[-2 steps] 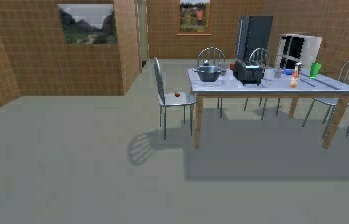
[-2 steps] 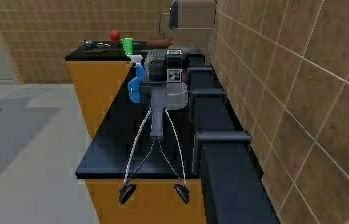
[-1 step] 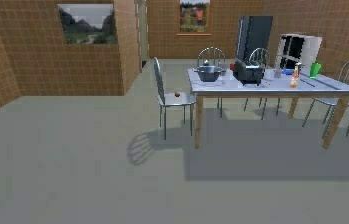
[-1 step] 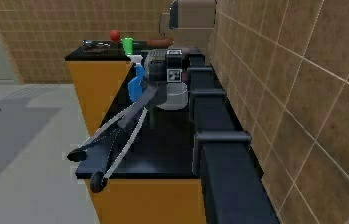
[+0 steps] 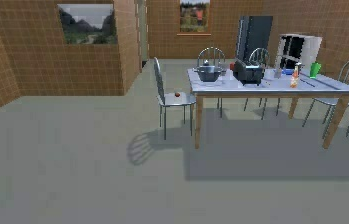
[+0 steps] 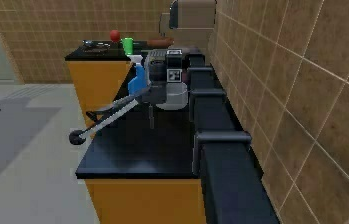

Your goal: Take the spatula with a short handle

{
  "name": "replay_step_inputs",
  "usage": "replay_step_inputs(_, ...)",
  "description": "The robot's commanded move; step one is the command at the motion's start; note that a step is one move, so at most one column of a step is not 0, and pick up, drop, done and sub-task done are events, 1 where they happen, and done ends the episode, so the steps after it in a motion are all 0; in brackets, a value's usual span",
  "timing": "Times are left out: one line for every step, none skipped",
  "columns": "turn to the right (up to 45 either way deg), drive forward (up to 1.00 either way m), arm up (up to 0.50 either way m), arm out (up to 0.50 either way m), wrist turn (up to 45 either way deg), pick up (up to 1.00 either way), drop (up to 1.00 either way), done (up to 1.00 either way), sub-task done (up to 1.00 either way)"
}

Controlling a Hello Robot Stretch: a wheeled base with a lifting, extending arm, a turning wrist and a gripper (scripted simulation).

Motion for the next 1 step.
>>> replay_step_inputs(0.0, 0.00, 0.00, 0.00, 45.0, 0.00, 0.00, 0.00, 0.00)
